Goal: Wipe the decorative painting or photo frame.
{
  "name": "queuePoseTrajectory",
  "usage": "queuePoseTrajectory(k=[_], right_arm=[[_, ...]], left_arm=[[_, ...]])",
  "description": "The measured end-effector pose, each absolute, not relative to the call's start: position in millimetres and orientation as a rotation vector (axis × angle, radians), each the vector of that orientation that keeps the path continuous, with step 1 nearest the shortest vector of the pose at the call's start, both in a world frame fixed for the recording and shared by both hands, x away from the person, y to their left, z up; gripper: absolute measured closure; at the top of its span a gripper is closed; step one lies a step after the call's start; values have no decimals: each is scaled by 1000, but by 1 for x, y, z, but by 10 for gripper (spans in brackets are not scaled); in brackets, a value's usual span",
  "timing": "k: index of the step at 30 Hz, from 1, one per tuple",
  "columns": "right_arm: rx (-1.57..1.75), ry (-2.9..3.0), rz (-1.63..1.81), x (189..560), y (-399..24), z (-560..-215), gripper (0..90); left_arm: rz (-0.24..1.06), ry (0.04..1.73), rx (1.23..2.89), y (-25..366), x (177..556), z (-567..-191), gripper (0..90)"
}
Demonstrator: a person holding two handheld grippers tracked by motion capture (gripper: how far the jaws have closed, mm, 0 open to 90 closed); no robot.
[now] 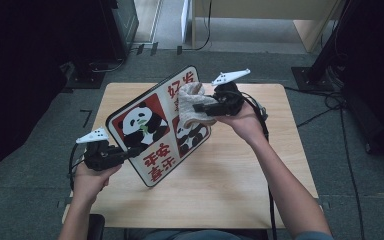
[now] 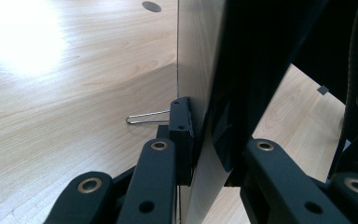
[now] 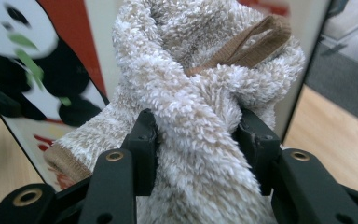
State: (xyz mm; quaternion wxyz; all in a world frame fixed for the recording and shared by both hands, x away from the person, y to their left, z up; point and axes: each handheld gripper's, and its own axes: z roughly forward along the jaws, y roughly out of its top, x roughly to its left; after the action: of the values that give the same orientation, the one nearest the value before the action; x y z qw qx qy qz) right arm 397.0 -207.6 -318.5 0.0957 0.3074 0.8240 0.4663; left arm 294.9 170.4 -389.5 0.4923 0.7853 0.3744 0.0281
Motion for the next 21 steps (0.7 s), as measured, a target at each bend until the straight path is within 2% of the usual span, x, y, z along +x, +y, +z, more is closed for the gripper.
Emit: queuePoseTrajectory(k=[5, 9, 21], right_arm=[[830, 2438, 1399, 399, -186, -289, 561], [810, 2437, 1399, 401, -177, -282, 561], [812, 2453, 1380, 408, -167, -297, 561]], left_arm=[[67, 907, 1906, 171, 295, -390, 799], [66, 906, 1905, 171, 295, -390, 799], [62, 904, 1908, 171, 295, -390, 799]])
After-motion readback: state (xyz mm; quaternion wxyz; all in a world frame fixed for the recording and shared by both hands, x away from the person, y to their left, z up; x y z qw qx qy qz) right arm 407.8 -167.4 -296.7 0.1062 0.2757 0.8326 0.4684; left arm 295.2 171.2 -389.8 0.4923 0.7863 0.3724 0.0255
